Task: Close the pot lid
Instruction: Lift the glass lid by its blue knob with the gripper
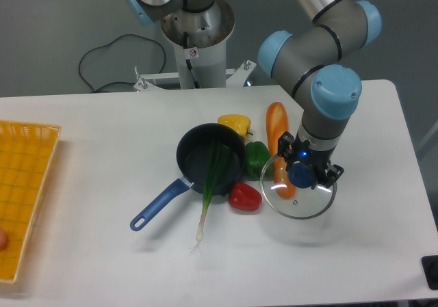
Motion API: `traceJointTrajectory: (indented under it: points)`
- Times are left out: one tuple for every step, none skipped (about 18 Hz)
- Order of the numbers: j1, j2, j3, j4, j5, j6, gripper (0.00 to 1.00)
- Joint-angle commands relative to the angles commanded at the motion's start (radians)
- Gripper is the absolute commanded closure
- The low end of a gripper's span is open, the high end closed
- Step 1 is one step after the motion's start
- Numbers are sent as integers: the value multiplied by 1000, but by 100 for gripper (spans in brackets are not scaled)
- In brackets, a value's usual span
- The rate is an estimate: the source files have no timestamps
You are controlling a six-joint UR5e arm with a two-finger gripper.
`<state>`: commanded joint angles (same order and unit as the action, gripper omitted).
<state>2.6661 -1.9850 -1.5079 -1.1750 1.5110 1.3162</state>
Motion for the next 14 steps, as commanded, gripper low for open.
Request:
traceJointTrajectory:
  points:
    - [0,0,-5,0,0,0,40]
    - [-2,0,-6,2,-3,0,40]
    - [-3,0,-6,5,-5,-9,40]
    - [-3,0,-8,11,-6,-9,40]
    - [-5,3,-14,17,-8,-9,40]
    - [-5,18,-29,26,-8,-11,40]
    - [-5,35,-49,41,-8,-11,40]
    - [-6,50,-75,60,-8,-12,40]
    - [-9,69,-101,80,-6,-24,40]
    - [-11,89,-123,93,-6,-46,40]
    - [-12,103,-139,101,-6,-61,40]
    - [-17,113,-149,104,-6,-70,40]
    - [-28,126,-158,104,-6,-74,40]
    - [-35,138,-172,104,-5,-83,40]
